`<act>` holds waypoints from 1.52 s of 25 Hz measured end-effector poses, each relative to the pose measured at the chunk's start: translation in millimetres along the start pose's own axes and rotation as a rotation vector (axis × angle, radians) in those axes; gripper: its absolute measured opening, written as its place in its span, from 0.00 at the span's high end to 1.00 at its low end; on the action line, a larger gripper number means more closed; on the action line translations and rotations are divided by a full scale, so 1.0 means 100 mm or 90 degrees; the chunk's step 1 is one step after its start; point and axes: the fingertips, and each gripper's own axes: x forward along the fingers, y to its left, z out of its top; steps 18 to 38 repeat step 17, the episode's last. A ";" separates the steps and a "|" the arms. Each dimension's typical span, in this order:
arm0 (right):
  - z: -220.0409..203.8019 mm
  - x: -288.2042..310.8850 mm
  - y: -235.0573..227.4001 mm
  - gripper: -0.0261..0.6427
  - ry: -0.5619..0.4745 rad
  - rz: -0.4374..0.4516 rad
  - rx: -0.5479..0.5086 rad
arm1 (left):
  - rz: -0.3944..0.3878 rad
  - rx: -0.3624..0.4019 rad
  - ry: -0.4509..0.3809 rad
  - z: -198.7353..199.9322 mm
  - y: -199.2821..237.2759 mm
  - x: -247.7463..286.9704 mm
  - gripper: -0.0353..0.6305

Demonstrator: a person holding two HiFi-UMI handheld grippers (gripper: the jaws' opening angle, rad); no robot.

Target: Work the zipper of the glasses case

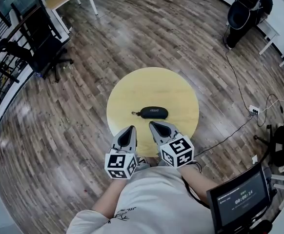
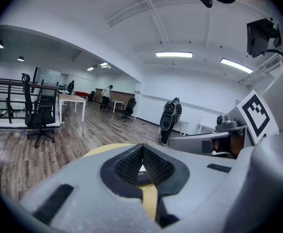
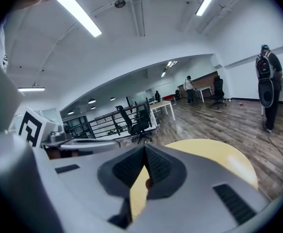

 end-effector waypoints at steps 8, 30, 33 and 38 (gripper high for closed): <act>-0.01 -0.10 -0.17 0.96 -0.006 -0.020 0.014 | -0.019 0.017 0.007 0.01 -0.13 0.12 0.94; -0.01 -0.19 -0.18 0.96 -0.006 -0.015 0.013 | -0.016 0.028 0.008 0.00 -0.21 0.10 0.94; -0.01 -0.19 -0.18 0.96 -0.006 -0.015 0.013 | -0.016 0.028 0.008 0.00 -0.21 0.10 0.94; -0.01 -0.19 -0.18 0.96 -0.006 -0.015 0.013 | -0.016 0.028 0.008 0.00 -0.21 0.10 0.94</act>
